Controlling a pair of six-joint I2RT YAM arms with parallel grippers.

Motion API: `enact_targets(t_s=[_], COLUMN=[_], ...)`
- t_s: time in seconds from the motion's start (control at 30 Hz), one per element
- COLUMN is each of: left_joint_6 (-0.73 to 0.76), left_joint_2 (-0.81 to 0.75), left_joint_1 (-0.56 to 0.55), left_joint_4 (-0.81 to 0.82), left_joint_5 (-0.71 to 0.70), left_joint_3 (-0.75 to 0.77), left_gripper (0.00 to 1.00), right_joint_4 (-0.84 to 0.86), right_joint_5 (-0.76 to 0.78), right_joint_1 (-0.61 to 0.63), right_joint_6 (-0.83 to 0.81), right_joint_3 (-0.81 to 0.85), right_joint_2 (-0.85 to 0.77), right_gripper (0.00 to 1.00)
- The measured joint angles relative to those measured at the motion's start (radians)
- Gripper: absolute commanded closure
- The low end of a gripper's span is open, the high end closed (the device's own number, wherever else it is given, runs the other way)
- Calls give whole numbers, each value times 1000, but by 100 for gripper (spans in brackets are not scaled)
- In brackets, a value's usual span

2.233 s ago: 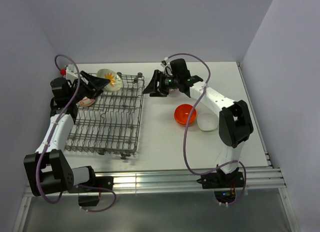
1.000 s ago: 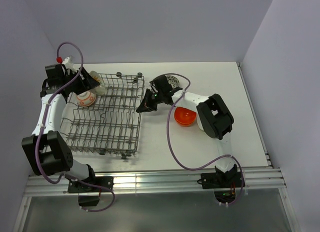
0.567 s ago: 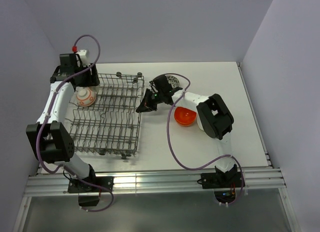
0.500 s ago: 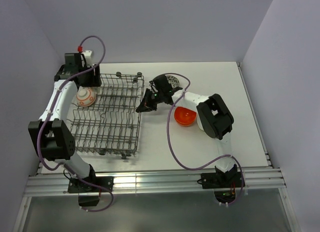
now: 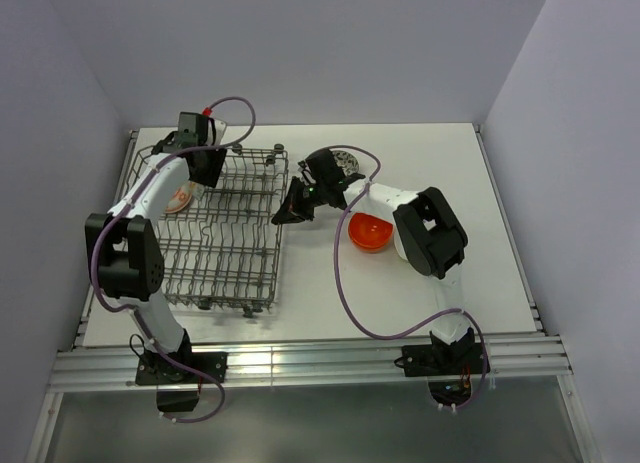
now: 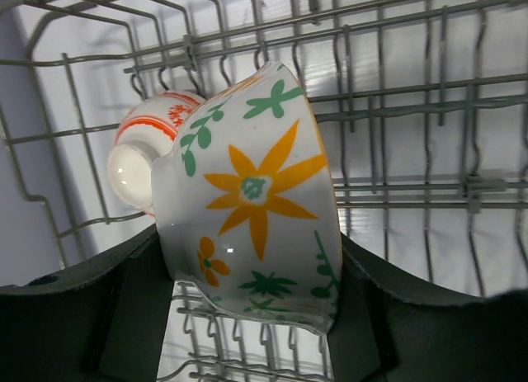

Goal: Load the bowls into the dish rack

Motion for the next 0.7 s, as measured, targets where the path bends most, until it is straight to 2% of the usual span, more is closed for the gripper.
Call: enact_targets(t_s=[0.3, 0.7], left_joint_6=[59, 102], left_joint_2=[45, 121], left_joint_1=[-31, -43], left_joint_4=[51, 130], left_joint_5=[-135, -182], left_joint_3=[-12, -30], left_gripper=[100, 100], right_joint_4=[-4, -5], right_joint_5=[0, 0], right_joint_1=[0, 0], right_joint_6=[-5, -8], right_joint_3=[1, 1], right_joint_2=[0, 0], right_gripper=[100, 100])
